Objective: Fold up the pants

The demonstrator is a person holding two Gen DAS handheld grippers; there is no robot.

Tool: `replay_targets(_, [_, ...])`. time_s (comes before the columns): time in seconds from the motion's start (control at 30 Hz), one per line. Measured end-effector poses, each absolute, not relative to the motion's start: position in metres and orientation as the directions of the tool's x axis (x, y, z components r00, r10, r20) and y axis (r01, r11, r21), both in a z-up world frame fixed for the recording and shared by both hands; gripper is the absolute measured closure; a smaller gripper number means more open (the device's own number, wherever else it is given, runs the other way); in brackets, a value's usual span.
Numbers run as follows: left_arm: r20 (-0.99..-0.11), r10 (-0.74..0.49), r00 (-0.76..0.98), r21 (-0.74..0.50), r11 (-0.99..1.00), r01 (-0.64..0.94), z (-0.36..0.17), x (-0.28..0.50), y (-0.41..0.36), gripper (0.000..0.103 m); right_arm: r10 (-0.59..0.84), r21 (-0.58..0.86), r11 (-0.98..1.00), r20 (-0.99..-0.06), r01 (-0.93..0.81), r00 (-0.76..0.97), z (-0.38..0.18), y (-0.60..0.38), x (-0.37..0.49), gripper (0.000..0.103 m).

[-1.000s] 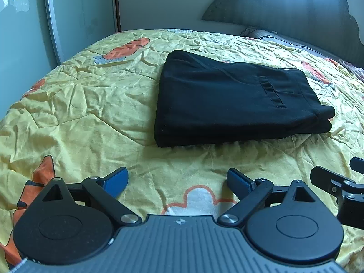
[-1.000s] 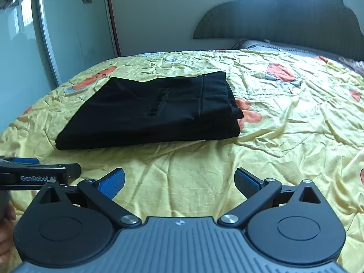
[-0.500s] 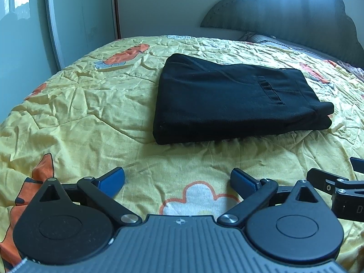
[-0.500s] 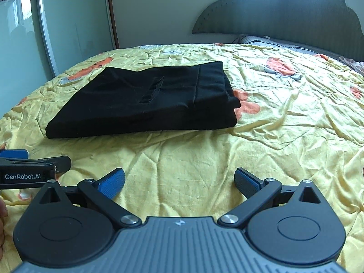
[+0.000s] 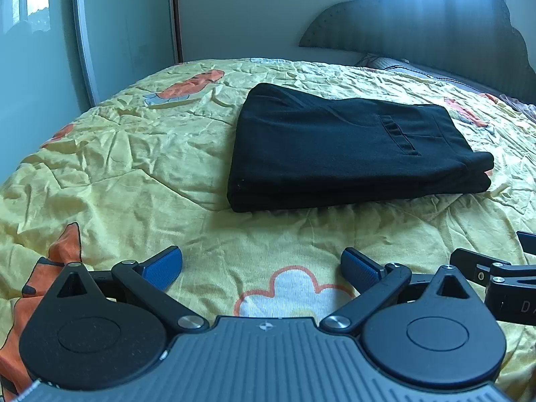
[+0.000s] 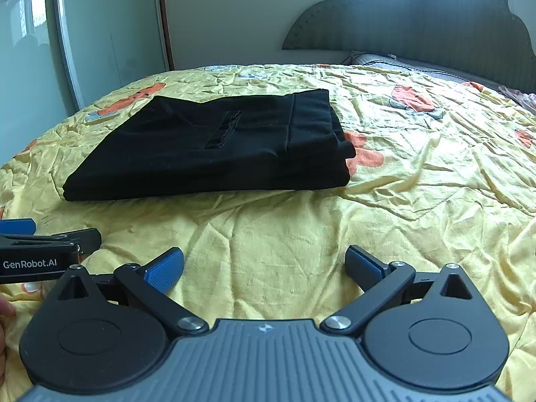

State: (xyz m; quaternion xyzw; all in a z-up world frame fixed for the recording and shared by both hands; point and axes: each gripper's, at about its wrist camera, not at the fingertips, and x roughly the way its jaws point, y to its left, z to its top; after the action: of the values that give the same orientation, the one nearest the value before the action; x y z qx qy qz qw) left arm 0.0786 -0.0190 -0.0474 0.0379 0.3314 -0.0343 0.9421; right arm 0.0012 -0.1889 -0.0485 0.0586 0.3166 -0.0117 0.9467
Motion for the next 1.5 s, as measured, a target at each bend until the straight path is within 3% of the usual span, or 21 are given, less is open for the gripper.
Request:
replay_targets(1.33, [-0.621,-0.041,0.783,0.039,0.996,0.083,-0.048,0.077,-0.018,0.0,-0.011,0.066,0.996,-0.609,0.065,0.793,-0.05,-0.185,0.003,0.0])
replay_targets(1.5, [-0.621,-0.04,0.783,0.04,0.996,0.083,-0.049,0.078,-0.018,0.0,-0.061,0.106,0.982,-0.601,0.155,0.797,-0.05,-0.197,0.0,0.0])
